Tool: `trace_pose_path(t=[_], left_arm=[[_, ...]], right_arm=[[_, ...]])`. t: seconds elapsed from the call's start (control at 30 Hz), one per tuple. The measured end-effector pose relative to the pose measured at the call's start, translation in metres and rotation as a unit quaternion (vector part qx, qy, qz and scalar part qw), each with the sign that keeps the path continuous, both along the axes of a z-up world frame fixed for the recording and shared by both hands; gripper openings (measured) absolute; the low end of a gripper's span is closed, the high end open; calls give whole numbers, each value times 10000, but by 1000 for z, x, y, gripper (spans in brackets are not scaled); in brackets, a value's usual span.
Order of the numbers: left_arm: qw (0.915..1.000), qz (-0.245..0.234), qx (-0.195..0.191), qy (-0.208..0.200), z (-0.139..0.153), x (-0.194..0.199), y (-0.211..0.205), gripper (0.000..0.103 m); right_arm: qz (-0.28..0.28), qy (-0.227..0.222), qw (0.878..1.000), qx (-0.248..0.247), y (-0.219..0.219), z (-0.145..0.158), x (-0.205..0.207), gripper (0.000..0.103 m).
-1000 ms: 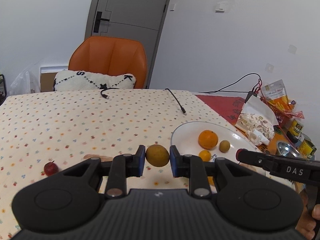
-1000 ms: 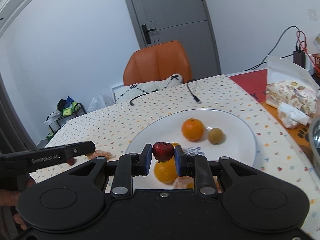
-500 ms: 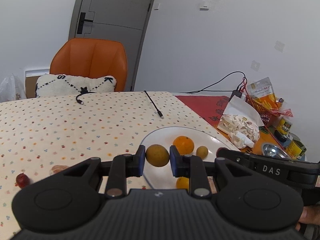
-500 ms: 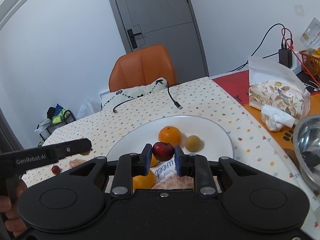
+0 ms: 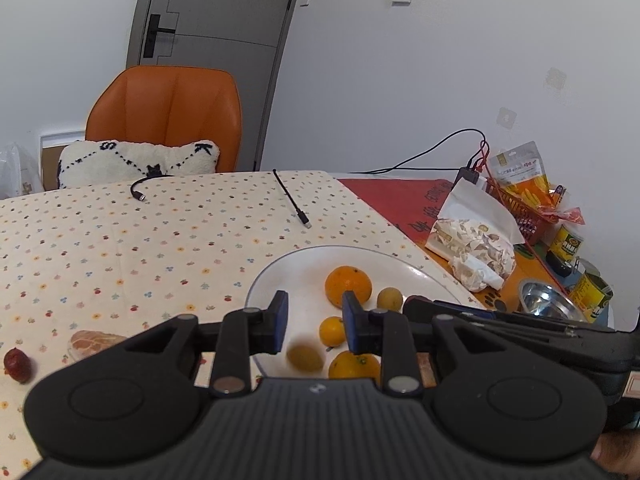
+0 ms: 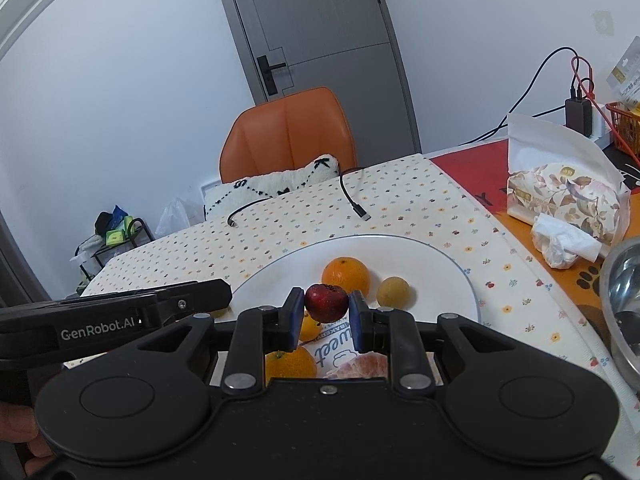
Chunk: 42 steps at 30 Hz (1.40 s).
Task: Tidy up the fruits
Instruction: 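Carry the apple and brown fruit into the white bowl and open both grippers, then move both open grippers back to the last apple and pomelo segment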
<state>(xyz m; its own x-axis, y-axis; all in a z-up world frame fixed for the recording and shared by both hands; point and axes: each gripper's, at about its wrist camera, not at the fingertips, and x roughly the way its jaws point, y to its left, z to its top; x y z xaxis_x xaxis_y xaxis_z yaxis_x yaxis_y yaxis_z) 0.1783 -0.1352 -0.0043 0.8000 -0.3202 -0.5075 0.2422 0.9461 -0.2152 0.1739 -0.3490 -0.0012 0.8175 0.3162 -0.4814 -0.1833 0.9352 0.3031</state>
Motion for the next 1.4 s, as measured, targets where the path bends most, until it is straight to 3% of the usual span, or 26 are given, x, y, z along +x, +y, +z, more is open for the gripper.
trace_pose_path(t=[0.2,0.57,0.9,1.03,1.4], left_arm=[[9998,170,46,89,-1,-2,14,34],[9985,555,20,38,2,-21,51,75],[9947,1022,2,66,3,-36,93,79],[9934,1141,3,89,5,-42,107,80],[9892,1459,98,104,1,-55,139,83]], right_arm=[[38,56,10000,-53,2,-7,-1,24],[119,58,9999,33,13,-8,-13,44],[462,-14,9989,67,40,1,-24,54],[541,-81,9985,72,48,6,-27,63],[987,-142,9950,40,83,12,-29,67]])
